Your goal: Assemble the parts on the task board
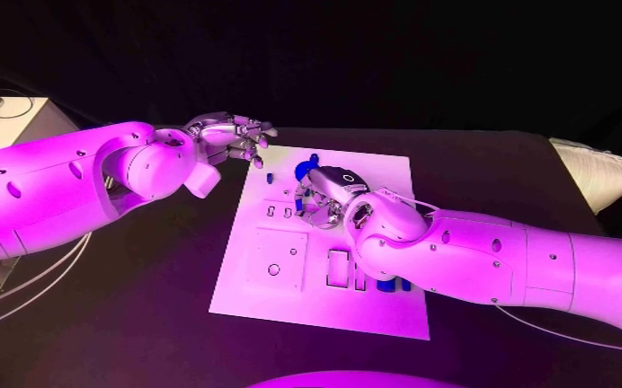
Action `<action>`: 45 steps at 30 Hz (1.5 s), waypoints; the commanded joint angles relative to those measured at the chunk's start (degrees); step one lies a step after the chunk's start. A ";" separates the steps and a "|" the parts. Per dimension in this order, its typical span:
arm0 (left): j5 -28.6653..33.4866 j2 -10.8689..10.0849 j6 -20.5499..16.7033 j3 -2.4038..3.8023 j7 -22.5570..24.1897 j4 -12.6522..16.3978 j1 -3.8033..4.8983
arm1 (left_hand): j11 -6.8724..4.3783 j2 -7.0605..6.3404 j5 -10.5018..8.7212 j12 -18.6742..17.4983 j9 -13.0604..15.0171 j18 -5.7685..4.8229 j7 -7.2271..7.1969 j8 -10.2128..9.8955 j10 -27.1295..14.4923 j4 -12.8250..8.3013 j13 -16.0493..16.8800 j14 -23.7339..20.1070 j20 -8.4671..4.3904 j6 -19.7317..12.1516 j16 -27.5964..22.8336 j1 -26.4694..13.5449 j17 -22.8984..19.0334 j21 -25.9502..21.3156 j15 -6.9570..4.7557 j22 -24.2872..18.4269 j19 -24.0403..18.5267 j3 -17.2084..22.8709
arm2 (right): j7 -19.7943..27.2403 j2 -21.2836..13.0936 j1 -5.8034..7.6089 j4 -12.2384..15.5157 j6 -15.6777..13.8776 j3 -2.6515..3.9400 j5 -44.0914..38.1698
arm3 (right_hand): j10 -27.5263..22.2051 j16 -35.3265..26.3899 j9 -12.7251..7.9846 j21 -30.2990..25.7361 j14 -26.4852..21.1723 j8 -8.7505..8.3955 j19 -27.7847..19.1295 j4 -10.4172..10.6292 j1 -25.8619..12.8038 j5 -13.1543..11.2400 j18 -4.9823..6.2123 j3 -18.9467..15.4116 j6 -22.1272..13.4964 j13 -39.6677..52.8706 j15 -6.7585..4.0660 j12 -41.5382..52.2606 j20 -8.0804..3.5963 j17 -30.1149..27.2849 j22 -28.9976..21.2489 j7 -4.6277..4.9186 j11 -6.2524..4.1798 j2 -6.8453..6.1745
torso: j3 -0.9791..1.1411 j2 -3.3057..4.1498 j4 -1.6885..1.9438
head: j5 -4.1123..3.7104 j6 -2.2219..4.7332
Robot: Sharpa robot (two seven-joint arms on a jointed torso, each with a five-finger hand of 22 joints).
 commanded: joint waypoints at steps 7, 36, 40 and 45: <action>-0.94 0.12 -0.39 0.05 -0.37 0.10 0.00 | 0.12 -0.43 0.02 -0.11 -0.22 0.90 1.57 -0.22 0.22 0.32 -0.21 0.71 0.10 -0.29 0.54 -0.36 0.57 -0.24 0.00 -0.11 0.33 -0.09 | -0.81 0.32 -0.43 0.54 0.47 -0.02 -2.74 | 2.49 -0.19 0.44 -0.23 5.22 0.34 4.55 0.41 -1.00 -0.32 -0.12 0.06 0.10 10.76 -0.29 -0.32 -0.32 12.09 13.40 -0.12 -0.28 -0.32 | 0.09 -0.01 -0.03 | 0.09 -0.50; -1.65 0.13 0.77 0.04 -0.65 0.07 0.00 | 0.11 -0.48 0.01 -0.49 -0.57 0.90 1.56 -0.21 -0.07 0.27 -0.72 0.89 0.07 -0.25 0.63 -0.59 0.50 -0.29 -0.02 -0.23 0.61 0.15 | -1.61 1.37 -1.51 -0.79 1.00 -0.04 -6.63 | 2.24 -0.42 0.55 -0.59 5.13 0.46 4.36 1.02 -2.44 -1.45 -0.02 -0.46 -0.69 10.47 -0.22 -0.80 -0.27 11.71 13.18 0.03 -0.17 -1.18 | 0.13 0.01 -0.13 | -0.09 -1.22; -1.66 0.16 0.85 0.03 -0.69 0.03 0.00 | 0.11 -0.48 0.01 -0.49 -0.57 0.90 1.56 -0.21 -0.07 0.27 -0.72 0.89 0.07 -0.25 0.63 -0.59 0.50 -0.29 -0.02 -0.23 0.61 0.15 | -1.61 1.42 -1.54 -0.98 1.04 -0.05 -6.97 | 2.08 -0.51 0.53 -0.73 5.09 0.40 4.28 1.04 -2.49 -1.55 0.01 -0.49 -0.92 10.28 -0.19 -1.08 -0.25 11.56 13.10 0.09 -0.12 -1.26 | 0.15 -0.01 -0.14 | -0.07 -1.21; -1.71 0.21 1.04 0.03 -0.78 -0.01 0.00 | 0.11 -0.48 0.01 -0.49 -0.57 0.90 1.56 -0.21 -0.07 0.27 -0.72 0.89 0.07 -0.25 0.63 -0.59 0.50 -0.29 -0.02 -0.23 0.61 0.15 | -1.41 1.47 -1.57 -1.19 1.08 -0.06 -7.24 | 1.81 -0.67 0.44 -1.00 5.02 0.15 4.13 1.15 -2.74 -1.71 0.08 -0.71 -1.71 10.00 -0.03 -1.53 -0.16 11.30 12.93 0.38 0.10 -1.66 | 0.13 -0.05 -0.09 | -0.13 -1.36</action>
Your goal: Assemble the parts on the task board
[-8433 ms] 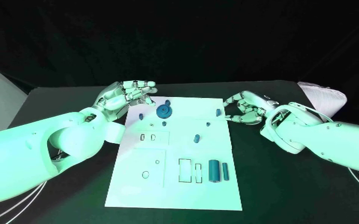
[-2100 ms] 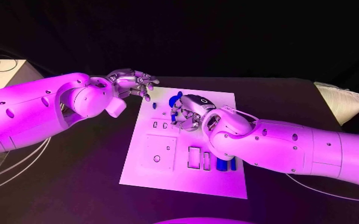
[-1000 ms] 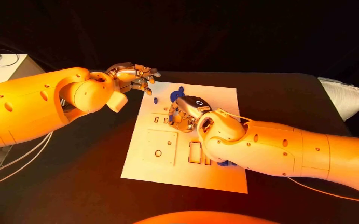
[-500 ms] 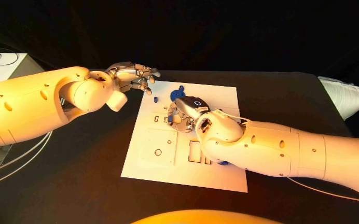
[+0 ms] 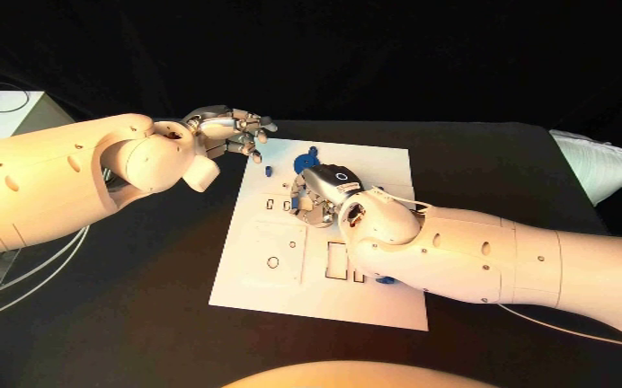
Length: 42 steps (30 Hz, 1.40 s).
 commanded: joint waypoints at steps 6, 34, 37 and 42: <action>-0.36 0.14 1.11 0.04 0.06 0.03 0.00 | 0.10 -0.23 0.00 -0.46 -0.22 0.90 1.56 -0.21 -0.15 0.14 -0.30 0.51 -0.15 -0.28 0.33 -0.25 0.03 -0.32 -0.09 -0.11 0.51 0.28 | 0.30 0.11 -0.12 -0.21 0.79 -0.07 -1.50 | 1.38 -0.51 -0.31 -0.59 4.96 -0.82 3.95 0.75 -1.19 -0.05 0.16 -0.94 -2.02 9.55 0.35 -0.99 0.14 11.09 12.72 0.64 0.58 -0.87 | 0.01 -0.07 0.00 | 0.01 -0.16; -2.98 0.25 1.64 0.01 -0.83 -0.16 -0.02 | 0.13 -0.88 -0.03 -0.51 -0.55 0.89 1.58 -0.15 0.03 0.03 -0.70 1.67 -0.17 -0.26 1.36 -0.38 1.87 -0.28 -0.09 -0.18 0.81 0.02 | 0.46 -0.83 -0.20 1.18 0.01 -0.12 -1.94 | 0.02 -0.97 -0.68 -1.36 4.76 -1.68 3.54 1.74 -1.92 -0.63 0.36 -2.55 -3.93 8.11 0.90 -3.16 0.68 10.39 12.27 1.28 1.19 -1.54 | 0.05 -0.03 -0.04 | -0.03 -0.17; -3.97 0.24 1.63 0.00 -1.13 -0.17 -0.03 | 0.13 -1.59 -0.03 -0.32 -0.85 0.89 1.55 -0.05 0.38 0.15 -0.95 2.70 -0.19 -0.20 2.37 -0.84 3.33 -0.10 -0.10 -0.17 1.18 -0.66 | 0.37 -1.29 -0.21 1.77 -0.15 -0.12 -2.07 | -0.12 -1.09 -0.71 -1.56 4.71 -1.75 3.44 1.98 -2.11 -0.69 0.41 -2.99 -4.12 7.96 0.95 -3.39 0.74 10.21 12.16 1.32 1.24 -1.68 | 0.06 -0.08 -0.05 | -0.04 -0.17; -5.41 0.25 1.38 -0.01 -1.67 -0.22 -0.07 | 0.12 -2.02 -0.03 -0.21 -1.13 0.89 1.52 0.05 0.51 0.21 -1.19 3.64 -0.21 -0.20 3.34 -1.25 4.88 0.06 -0.10 -0.15 1.45 -1.41 | 0.10 -1.97 -0.21 2.65 -0.22 -0.12 -2.28 | -0.18 -1.14 -0.72 -1.64 4.69 -1.78 3.40 2.15 -2.21 -0.74 0.43 -3.32 -4.21 7.90 0.97 -3.47 0.78 10.14 12.11 1.33 1.26 -1.81 | 0.07 -0.05 -0.12 | -0.13 -0.08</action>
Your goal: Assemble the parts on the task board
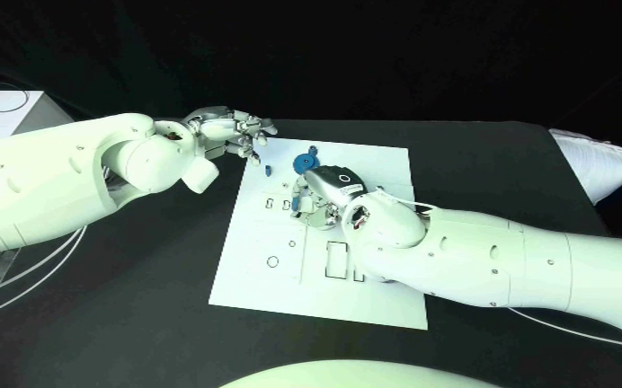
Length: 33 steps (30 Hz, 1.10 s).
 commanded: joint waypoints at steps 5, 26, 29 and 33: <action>-3.82 0.20 0.52 0.03 -0.88 0.01 -0.07 | -0.14 -0.76 -0.03 0.13 -0.27 0.89 1.47 0.13 0.34 -0.01 -0.23 1.37 -0.11 -0.20 1.23 0.09 1.73 0.25 -0.02 0.02 0.74 -0.80 | 0.00 -0.35 -0.05 0.16 -0.74 -0.01 -1.21 | -0.29 -0.32 -0.09 -0.62 4.66 -0.33 3.26 0.08 -0.64 -0.30 0.50 -0.61 -0.48 7.78 0.57 -0.45 0.36 10.02 11.92 0.18 0.44 -0.18 | 0.06 -0.05 -0.03 | -0.22 0.29; -22.15 1.85 5.41 0.02 -10.21 1.09 -0.49 | -3.91 -0.16 -0.01 8.97 0.43 0.85 -2.69 8.03 6.64 0.25 2.15 13.94 -2.80 7.85 12.75 0.51 22.98 8.00 -3.19 4.56 4.25 -4.83 | 6.52 -8.65 2.36 6.77 -5.13 0.45 5.03 | -4.88 -2.05 -2.23 -6.24 3.95 -5.92 0.58 3.14 7.80 2.85 1.77 -9.85 -7.28 2.65 2.24 -7.13 1.97 7.84 8.84 2.51 2.41 2.19 | -0.02 -0.39 -0.15 | -0.64 1.89; -27.13 2.54 9.19 0.07 -13.86 1.14 -0.45 | -4.34 0.24 -0.01 9.71 2.04 0.80 -3.15 9.90 6.78 0.45 2.68 13.98 -3.39 7.17 12.51 -1.94 22.74 8.24 -3.69 4.54 3.89 -5.12 | 8.93 -12.23 3.94 9.07 -3.77 0.52 10.41 | -5.31 -2.30 -2.24 -7.21 3.83 -5.91 0.08 3.01 9.41 3.98 1.98 -8.58 -6.91 2.25 2.17 -7.61 1.91 7.51 8.31 2.44 2.34 2.45 | 0.04 -0.69 -0.42 | -0.15 1.78; -31.77 4.19 12.87 0.12 -18.52 0.77 -0.27 | -4.25 -0.02 -0.02 10.05 2.81 0.76 -3.04 10.47 6.54 0.53 3.00 14.07 -3.50 6.08 12.44 -4.60 22.85 8.39 -3.68 4.56 3.73 -6.19 | 10.18 -16.74 6.17 11.34 -2.34 0.65 16.73 | -5.48 -2.54 -2.16 -8.07 3.71 -5.57 -0.36 3.13 10.10 4.42 2.16 -7.53 -6.02 2.06 2.12 -7.71 1.85 7.24 7.88 2.31 2.24 2.52 | 0.33 -1.07 -0.95 | 0.64 1.54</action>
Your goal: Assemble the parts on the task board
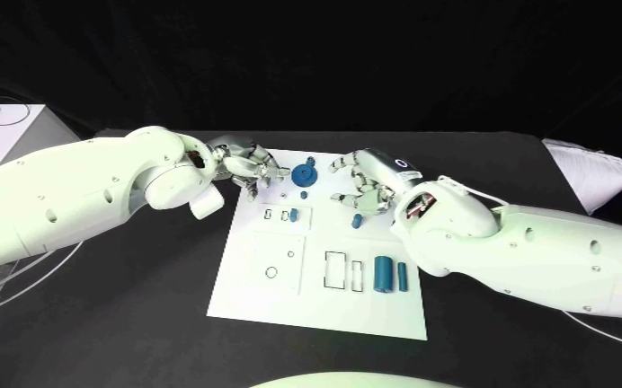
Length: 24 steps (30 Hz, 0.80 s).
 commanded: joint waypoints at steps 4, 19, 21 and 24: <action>-12.11 3.41 10.33 0.11 -9.85 -1.16 0.35 | 0.62 0.36 -0.01 -0.60 -0.05 0.76 1.02 -1.14 -1.87 -0.10 -0.11 -1.14 -0.10 -3.55 -1.27 -3.40 -2.72 -0.19 0.23 -0.84 -1.12 -1.72 | 6.07 -4.93 3.03 1.67 2.81 0.16 14.79 | -0.56 -0.54 0.14 -0.73 3.75 0.73 -0.46 0.06 0.64 0.60 0.47 1.25 1.57 1.86 0.04 -0.26 0.02 7.10 7.72 -0.24 -0.25 0.13 | 0.40 -0.72 -0.77 | 0.89 -0.39; -21.17 10.00 15.32 -0.29 -12.79 -5.29 1.17 | 0.31 1.29 -0.01 0.57 0.78 0.93 0.51 0.29 -1.17 -0.09 0.55 -0.31 0.11 -1.76 -0.74 -4.36 -0.98 -0.11 0.09 -0.96 -1.07 -3.12 | 8.17 -9.18 6.77 -1.80 -0.09 0.50 24.58 | -1.05 -1.61 0.86 -3.08 3.27 3.48 -1.53 0.03 -0.49 2.45 0.95 3.70 4.21 1.15 -0.52 -0.74 -0.49 5.82 6.59 -0.96 -0.90 -1.05 | 0.71 -0.91 -0.69 | 1.59 -1.32; -21.82 10.52 16.58 -0.34 -13.03 -5.63 1.32 | 0.23 1.40 -0.01 0.69 0.96 0.93 0.42 0.51 -1.12 -0.06 0.64 -0.24 0.05 -1.59 -0.70 -4.62 -0.87 -0.07 0.01 -0.96 -1.04 -3.28 | 8.09 -9.31 6.93 -2.17 -0.30 0.52 24.87 | -1.11 -1.63 0.87 -3.13 3.27 3.54 -1.55 0.05 -0.56 2.55 0.96 3.76 4.20 1.08 -0.53 -0.82 -0.50 5.81 6.58 -0.97 -0.90 -1.11 | 0.70 -0.86 -0.70 | 1.59 -1.45; -22.76 11.13 18.36 -0.41 -13.32 -5.94 1.49 | 0.13 1.66 -0.02 0.83 1.28 0.92 0.30 0.79 -1.15 0.00 0.79 -0.27 -0.05 -1.50 -0.74 -5.57 -0.98 -0.02 -0.08 -0.96 -1.04 -3.73 | 7.84 -9.48 7.13 -2.65 -0.49 0.54 25.14 | -1.18 -1.70 0.89 -3.30 3.24 3.62 -1.62 0.08 -0.73 2.68 0.99 3.84 4.15 1.00 -0.54 -0.90 -0.52 5.73 6.49 -0.97 -0.91 -1.24 | 0.74 -0.83 -0.77 | 1.75 -1.63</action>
